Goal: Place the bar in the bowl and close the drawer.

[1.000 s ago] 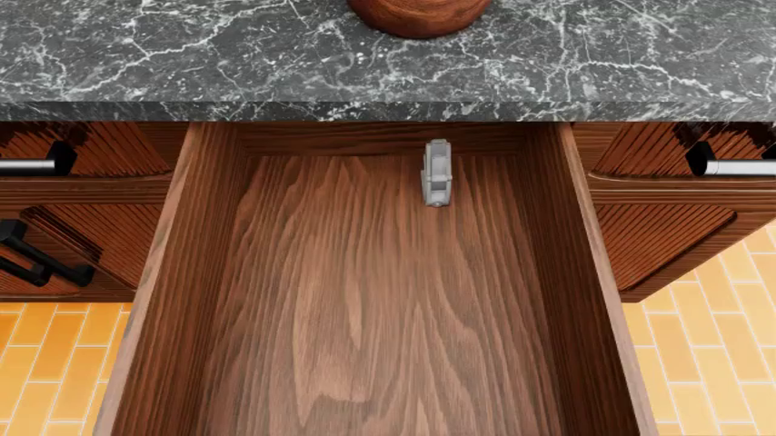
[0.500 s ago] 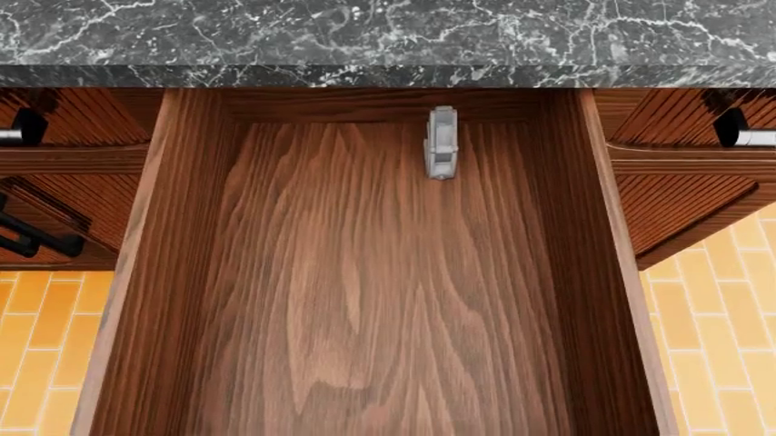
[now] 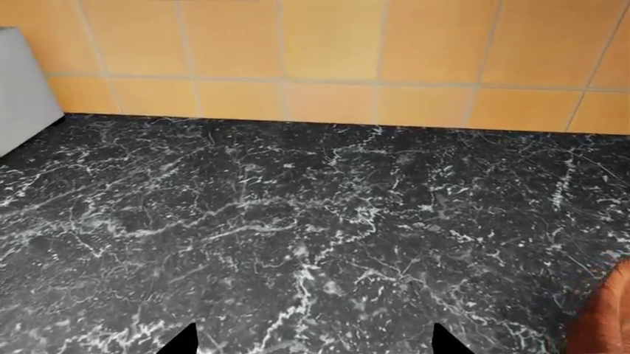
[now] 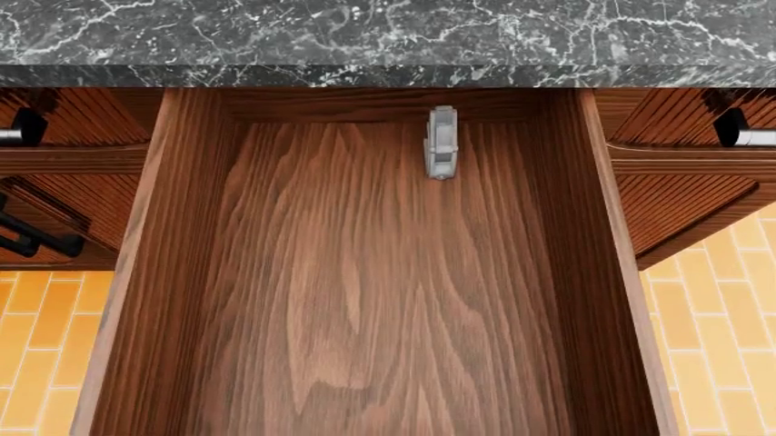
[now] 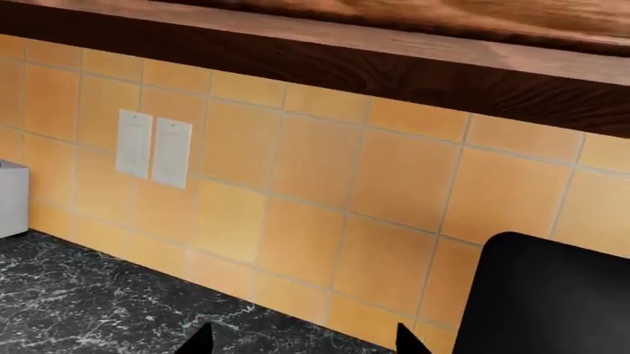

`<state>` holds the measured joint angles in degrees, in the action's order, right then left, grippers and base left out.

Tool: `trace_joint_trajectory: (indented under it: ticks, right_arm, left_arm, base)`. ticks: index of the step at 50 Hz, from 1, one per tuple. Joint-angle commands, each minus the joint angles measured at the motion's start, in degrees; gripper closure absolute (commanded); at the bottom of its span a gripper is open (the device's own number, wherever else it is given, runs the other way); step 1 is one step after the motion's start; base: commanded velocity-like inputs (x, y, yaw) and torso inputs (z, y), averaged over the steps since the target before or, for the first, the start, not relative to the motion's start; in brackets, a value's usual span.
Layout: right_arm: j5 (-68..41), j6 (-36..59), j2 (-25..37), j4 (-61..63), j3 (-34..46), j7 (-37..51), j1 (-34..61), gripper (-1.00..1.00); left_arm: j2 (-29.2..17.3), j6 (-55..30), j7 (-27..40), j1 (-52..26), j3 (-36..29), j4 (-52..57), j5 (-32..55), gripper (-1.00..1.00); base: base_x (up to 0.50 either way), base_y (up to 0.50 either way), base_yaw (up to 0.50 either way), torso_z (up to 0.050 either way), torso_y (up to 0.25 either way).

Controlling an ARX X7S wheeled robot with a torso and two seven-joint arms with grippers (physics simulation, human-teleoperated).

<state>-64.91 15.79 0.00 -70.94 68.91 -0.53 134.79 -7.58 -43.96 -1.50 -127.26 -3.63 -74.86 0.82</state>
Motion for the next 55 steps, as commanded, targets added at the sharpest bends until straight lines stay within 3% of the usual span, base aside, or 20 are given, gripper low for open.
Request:
trace_joint_trajectory:
  ticks: [1,9,29,34,45,50,55]
  right_arm:
    - [0.01,-0.43,0.00,-0.06,0.78,0.63,0.20,-1.00]
    - [4.96,1.14,0.00,0.41,-4.14,0.23,0.20,-1.00]
    - [11.91,3.95,0.00,0.08,-11.01,-1.23,0.20,-1.00]
    - [15.33,8.98,0.00,-0.65,-17.52,-2.61,0.20,-1.00]
    - [19.37,17.64,0.50,-1.93,-28.50,-6.37,0.08,-1.00]
    - [10.91,31.93,11.04,28.41,-32.26,4.92,-10.40,-1.00]
    - [2.30,41.02,17.59,46.57,-36.56,13.14,-17.13,-1.00]
  left_arm:
    - [-0.04,0.20,-0.18,-0.01,-0.13,0.00,-0.01,-1.00]
    - [0.04,0.43,-0.31,-0.14,-0.42,0.02,-0.11,-1.00]
    - [-0.27,-0.76,-0.83,-0.54,-0.34,0.05,0.28,-1.00]
    - [-0.79,-2.41,-1.78,-0.63,0.17,1.27,0.88,-1.00]
    - [-2.63,-21.99,-3.79,10.01,1.71,31.00,3.58,-1.00]
    - [-3.64,-32.57,-5.99,16.67,2.63,47.90,6.34,-1.00]
    - [-4.39,-41.41,-7.42,20.05,3.84,59.93,8.83,-1.00]
  base:
    - [0.00,0.00,0.00,0.000,0.000]
    - [0.00,0.00,0.00,0.000,0.020]
    - [0.00,0.00,0.00,0.000,0.250]
    - [0.00,0.00,0.00,0.000,0.250]
    - [0.00,0.00,0.00,0.000,0.250]
    - [0.00,0.00,0.00,0.000,0.250]
    - [0.00,0.00,0.00,0.000,0.250]
